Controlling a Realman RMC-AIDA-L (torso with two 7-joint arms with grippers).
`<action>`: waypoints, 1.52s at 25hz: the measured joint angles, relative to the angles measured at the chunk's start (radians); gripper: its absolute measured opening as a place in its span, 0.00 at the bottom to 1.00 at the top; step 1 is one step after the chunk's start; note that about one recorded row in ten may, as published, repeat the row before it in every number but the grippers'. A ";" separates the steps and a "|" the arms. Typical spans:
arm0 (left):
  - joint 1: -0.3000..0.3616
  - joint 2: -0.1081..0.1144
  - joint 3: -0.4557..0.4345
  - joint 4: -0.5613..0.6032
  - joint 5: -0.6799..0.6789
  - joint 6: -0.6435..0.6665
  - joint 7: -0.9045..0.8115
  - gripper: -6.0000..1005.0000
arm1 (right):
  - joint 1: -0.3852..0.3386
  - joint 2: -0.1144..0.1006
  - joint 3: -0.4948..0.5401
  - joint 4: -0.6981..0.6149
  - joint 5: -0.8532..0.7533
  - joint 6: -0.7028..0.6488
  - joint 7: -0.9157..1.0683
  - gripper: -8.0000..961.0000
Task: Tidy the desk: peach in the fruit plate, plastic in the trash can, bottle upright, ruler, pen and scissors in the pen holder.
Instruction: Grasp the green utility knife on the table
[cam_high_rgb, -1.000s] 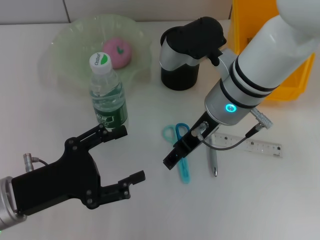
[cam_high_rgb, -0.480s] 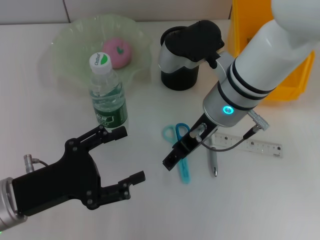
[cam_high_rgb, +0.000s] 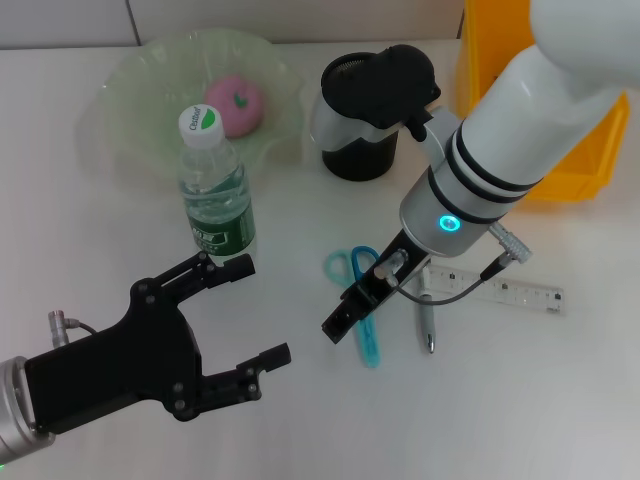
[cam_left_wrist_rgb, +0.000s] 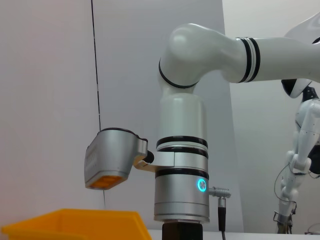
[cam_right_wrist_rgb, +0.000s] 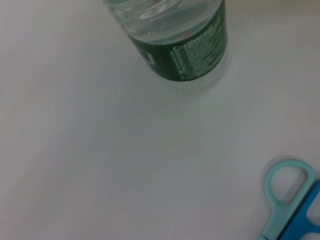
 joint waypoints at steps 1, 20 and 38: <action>0.000 0.000 0.000 0.000 0.000 0.000 0.000 0.83 | 0.000 0.000 0.000 0.000 0.000 0.000 0.000 0.86; 0.001 0.000 -0.002 0.000 0.000 0.003 0.003 0.83 | 0.018 0.000 -0.015 0.032 0.011 0.008 -0.001 0.67; -0.002 0.000 -0.002 -0.001 0.000 0.002 0.003 0.83 | 0.019 0.000 -0.014 0.034 0.011 -0.003 -0.002 0.43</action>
